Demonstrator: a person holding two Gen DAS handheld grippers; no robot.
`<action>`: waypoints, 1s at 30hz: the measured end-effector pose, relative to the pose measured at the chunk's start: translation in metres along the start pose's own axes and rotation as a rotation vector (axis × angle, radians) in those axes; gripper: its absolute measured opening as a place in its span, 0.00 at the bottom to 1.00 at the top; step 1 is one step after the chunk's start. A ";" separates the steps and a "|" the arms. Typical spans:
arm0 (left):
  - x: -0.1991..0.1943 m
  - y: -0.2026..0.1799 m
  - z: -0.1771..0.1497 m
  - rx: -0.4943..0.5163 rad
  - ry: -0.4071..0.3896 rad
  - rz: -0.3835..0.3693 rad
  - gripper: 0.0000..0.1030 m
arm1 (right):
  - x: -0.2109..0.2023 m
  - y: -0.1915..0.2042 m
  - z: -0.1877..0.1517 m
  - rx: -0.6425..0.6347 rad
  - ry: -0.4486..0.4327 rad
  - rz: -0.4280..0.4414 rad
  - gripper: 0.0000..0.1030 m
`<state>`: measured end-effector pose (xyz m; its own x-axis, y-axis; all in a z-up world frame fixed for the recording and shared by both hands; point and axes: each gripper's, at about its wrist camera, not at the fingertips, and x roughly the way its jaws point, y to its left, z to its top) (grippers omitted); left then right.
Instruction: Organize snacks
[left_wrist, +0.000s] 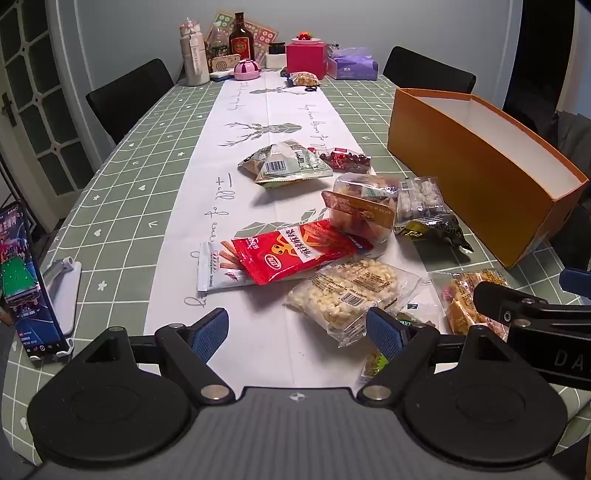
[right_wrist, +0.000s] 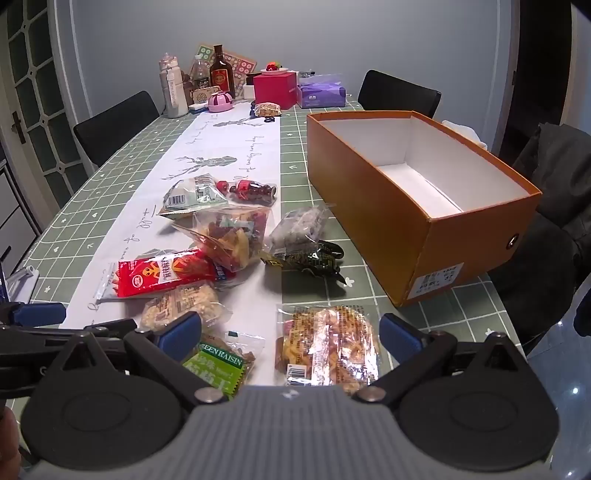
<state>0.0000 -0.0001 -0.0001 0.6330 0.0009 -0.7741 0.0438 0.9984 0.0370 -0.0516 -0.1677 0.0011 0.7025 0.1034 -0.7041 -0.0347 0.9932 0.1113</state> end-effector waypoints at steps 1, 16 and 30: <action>0.000 0.000 0.000 -0.001 -0.001 -0.001 0.96 | 0.000 0.000 0.000 -0.003 -0.001 -0.002 0.97; 0.000 0.000 0.000 -0.004 -0.001 -0.004 0.96 | 0.000 0.001 -0.001 -0.004 -0.008 -0.004 0.97; 0.000 0.000 0.000 -0.003 -0.001 -0.003 0.96 | 0.000 0.002 -0.001 -0.006 -0.009 -0.005 0.97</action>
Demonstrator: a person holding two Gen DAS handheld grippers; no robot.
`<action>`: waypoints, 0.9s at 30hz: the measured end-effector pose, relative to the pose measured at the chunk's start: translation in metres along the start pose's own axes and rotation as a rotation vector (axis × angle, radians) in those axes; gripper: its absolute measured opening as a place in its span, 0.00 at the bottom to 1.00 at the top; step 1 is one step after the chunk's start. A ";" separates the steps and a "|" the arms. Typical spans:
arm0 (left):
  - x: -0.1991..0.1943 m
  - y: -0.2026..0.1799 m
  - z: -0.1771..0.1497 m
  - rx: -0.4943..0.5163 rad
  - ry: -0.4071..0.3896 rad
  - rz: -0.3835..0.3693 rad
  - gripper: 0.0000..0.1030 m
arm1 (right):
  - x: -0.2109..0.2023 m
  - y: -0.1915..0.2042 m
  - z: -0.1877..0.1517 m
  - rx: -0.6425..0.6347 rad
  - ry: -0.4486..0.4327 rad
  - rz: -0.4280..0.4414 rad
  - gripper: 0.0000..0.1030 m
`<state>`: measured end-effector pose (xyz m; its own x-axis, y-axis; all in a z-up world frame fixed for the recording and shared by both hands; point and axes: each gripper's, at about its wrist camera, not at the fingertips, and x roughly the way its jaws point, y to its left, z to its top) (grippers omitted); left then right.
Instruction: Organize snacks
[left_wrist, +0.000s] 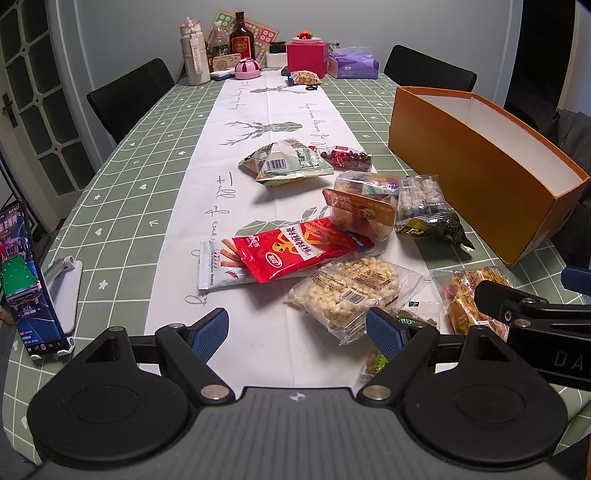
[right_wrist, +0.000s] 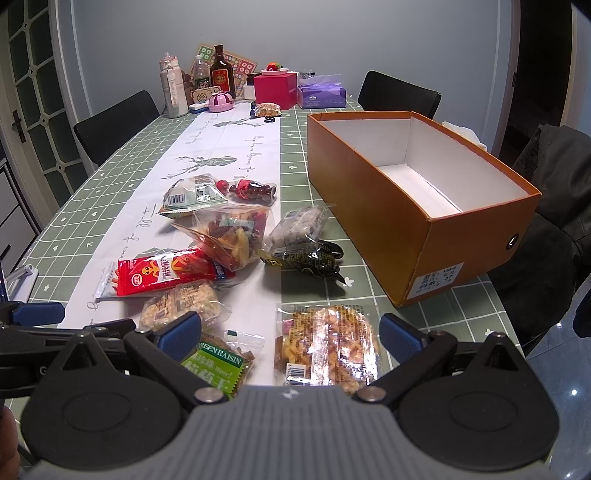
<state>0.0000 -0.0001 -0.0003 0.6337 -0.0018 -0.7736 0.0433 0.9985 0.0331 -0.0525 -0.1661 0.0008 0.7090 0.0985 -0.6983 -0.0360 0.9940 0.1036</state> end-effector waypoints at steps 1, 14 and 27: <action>0.000 0.000 0.000 0.000 0.000 0.000 0.96 | 0.000 0.000 0.000 0.000 0.000 0.000 0.97; -0.001 0.001 -0.003 -0.001 0.004 -0.001 0.96 | 0.000 -0.001 0.000 0.000 0.001 -0.001 0.97; -0.001 0.001 -0.002 0.000 0.005 0.000 0.96 | 0.000 -0.001 0.000 0.000 0.002 0.000 0.97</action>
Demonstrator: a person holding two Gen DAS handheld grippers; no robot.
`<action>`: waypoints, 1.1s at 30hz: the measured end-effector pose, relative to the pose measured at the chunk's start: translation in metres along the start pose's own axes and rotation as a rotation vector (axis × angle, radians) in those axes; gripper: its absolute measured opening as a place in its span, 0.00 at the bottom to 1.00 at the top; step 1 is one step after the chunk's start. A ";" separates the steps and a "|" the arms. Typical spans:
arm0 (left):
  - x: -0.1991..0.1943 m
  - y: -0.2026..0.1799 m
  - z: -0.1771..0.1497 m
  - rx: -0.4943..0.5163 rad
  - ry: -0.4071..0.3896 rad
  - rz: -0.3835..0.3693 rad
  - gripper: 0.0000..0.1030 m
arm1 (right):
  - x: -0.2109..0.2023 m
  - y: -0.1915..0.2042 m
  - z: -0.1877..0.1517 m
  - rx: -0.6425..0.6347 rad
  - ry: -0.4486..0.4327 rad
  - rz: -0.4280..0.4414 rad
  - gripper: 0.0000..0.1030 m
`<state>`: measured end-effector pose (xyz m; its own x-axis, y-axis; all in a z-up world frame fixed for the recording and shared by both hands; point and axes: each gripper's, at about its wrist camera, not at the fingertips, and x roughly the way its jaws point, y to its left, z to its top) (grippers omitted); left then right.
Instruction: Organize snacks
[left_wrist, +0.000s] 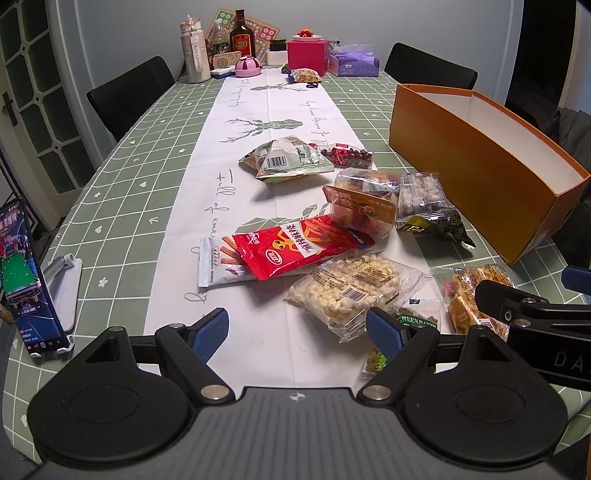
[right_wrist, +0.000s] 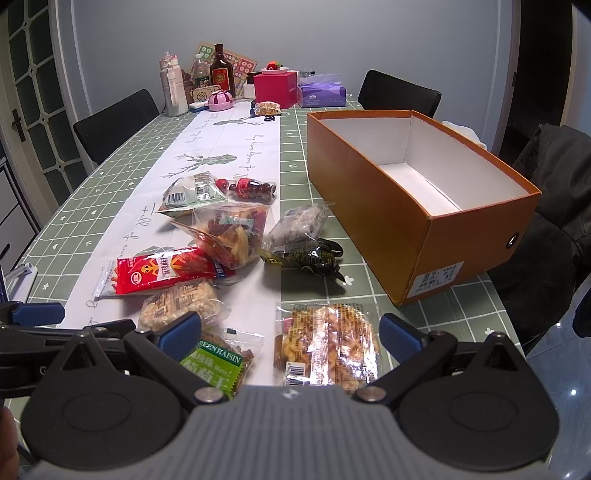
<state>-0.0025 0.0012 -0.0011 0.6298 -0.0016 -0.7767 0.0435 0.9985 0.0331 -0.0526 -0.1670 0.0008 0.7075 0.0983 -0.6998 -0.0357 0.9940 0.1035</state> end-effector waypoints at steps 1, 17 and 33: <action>0.000 0.000 0.000 -0.001 0.001 0.000 0.96 | 0.001 0.000 0.000 0.001 0.001 0.000 0.97; 0.000 0.000 0.000 0.001 0.001 0.001 0.96 | 0.001 0.000 -0.001 0.000 0.001 -0.001 0.97; 0.001 0.002 -0.002 0.001 0.002 0.002 0.96 | 0.002 -0.001 -0.003 -0.003 0.000 -0.002 0.97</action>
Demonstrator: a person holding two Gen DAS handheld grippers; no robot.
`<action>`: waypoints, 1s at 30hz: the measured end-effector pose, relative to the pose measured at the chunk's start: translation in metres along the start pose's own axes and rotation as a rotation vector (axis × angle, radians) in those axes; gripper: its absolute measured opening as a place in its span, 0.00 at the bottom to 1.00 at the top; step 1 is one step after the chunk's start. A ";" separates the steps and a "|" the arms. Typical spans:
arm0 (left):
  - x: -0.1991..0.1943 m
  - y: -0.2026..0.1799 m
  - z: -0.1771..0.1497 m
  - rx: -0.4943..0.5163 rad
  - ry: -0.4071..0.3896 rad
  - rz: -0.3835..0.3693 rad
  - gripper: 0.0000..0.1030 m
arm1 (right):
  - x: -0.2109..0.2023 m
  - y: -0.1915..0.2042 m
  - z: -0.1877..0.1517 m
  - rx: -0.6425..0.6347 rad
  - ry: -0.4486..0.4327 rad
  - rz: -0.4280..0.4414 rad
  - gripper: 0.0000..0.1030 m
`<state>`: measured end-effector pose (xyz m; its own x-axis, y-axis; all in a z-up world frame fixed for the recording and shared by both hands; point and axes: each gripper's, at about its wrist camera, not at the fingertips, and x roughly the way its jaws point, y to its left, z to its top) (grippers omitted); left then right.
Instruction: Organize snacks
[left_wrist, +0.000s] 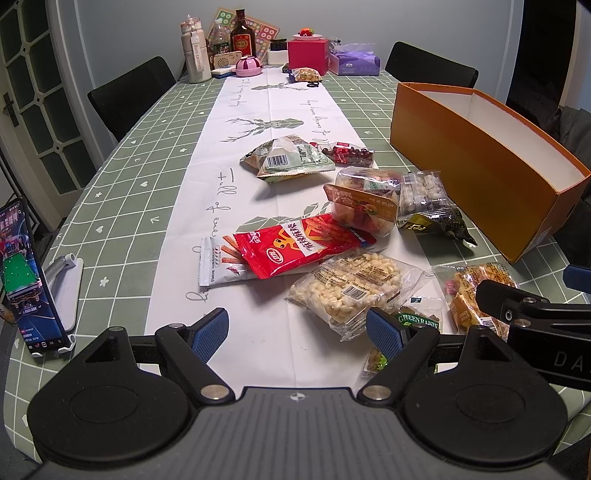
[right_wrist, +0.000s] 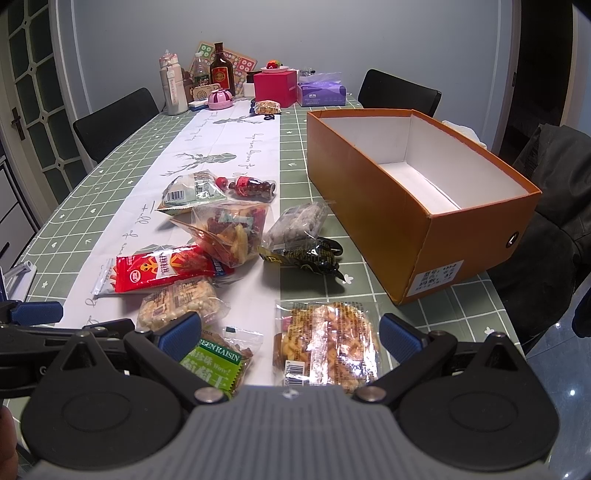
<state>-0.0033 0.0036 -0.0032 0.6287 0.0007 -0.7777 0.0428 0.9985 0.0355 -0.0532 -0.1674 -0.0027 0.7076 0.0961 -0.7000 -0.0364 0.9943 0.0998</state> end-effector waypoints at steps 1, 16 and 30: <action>0.000 -0.001 0.001 0.000 0.000 0.000 0.96 | 0.000 0.000 0.000 0.000 0.000 0.000 0.97; 0.000 0.001 0.008 0.014 0.000 -0.054 0.96 | -0.005 -0.004 0.042 -0.140 -0.036 0.142 0.97; 0.009 -0.019 -0.007 0.101 0.022 -0.188 0.96 | 0.058 -0.040 0.052 -0.237 0.208 0.282 0.97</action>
<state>-0.0032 -0.0151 -0.0153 0.5848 -0.1832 -0.7902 0.2362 0.9704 -0.0502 0.0254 -0.2035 -0.0106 0.4900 0.3487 -0.7989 -0.3865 0.9084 0.1594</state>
